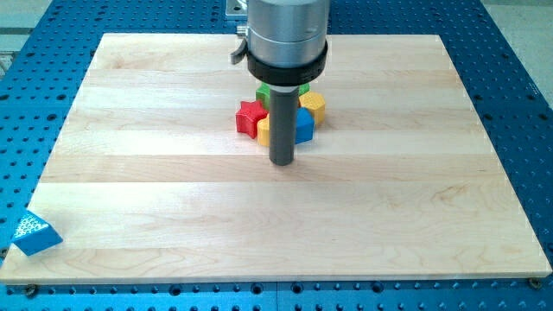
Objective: Separate the green star from the group of blocks
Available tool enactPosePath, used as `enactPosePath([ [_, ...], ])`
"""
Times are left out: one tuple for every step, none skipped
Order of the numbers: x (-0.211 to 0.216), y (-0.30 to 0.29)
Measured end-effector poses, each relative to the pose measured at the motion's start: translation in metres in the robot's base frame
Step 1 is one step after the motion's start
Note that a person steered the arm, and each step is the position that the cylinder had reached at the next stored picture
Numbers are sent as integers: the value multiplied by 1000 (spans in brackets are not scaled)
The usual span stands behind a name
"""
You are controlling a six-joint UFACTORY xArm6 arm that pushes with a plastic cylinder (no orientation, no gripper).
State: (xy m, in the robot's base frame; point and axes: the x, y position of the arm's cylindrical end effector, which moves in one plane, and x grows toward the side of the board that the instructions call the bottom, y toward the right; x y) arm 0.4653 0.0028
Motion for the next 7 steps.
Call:
enactPosePath([
  [-22,-21],
  [-78,-27],
  [-121,-15],
  [-127,16],
  [-158,29],
  [-160,6],
  [-160,-5],
])
